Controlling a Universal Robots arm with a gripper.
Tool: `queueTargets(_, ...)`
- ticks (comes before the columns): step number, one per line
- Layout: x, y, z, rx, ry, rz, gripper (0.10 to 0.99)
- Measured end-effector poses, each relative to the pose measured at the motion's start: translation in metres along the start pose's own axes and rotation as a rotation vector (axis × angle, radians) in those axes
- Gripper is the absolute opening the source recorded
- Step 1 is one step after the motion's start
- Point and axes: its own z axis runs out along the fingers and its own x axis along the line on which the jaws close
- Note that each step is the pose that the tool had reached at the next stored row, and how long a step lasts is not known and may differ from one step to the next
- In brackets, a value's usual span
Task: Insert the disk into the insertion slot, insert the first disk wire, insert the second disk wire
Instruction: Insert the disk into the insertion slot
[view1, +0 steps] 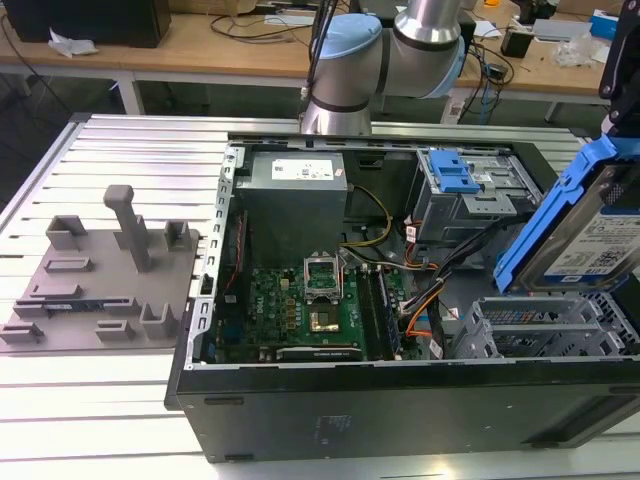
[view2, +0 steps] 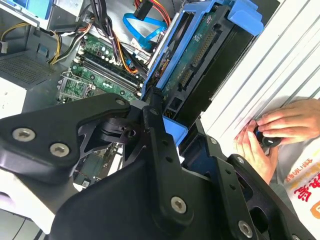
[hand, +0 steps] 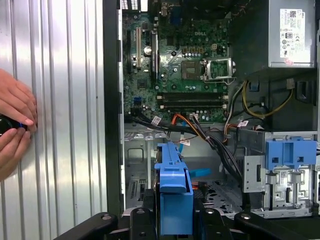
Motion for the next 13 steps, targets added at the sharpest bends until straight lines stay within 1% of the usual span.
queueTargets(5, -0.0004, -0.0001, 0.0035, 0.0, -0.0001, 0.0, 0.365)
queueTargets(13, 0.0, 0.0, 0.0115, 0.0, 0.0, 0.0, 0.365)
